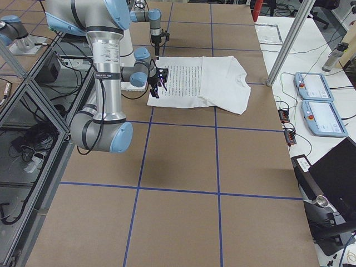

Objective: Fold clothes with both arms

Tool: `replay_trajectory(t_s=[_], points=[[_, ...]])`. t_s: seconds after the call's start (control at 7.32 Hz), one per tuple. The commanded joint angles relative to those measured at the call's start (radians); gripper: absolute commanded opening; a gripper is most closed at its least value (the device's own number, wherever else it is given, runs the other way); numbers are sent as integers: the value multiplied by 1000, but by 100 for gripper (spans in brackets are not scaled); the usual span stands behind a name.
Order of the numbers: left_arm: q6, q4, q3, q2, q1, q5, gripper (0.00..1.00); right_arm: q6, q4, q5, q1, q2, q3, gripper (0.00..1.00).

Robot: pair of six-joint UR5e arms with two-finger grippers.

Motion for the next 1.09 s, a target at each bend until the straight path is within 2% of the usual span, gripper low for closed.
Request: replay_trajectory(t_s=[0.0,0.41,0.82,0.96], points=[[0,0,1,4,3,0,77,0,0,0,1,2,2,100],[0,0,0,3,4,0,77,0,0,0,1,0,6,100],[2,0,0,1,4,0,58,0,0,0,1,-3,6,100],[0,0,-2,1,4,0,46,0,0,0,1,-3,6,100]])
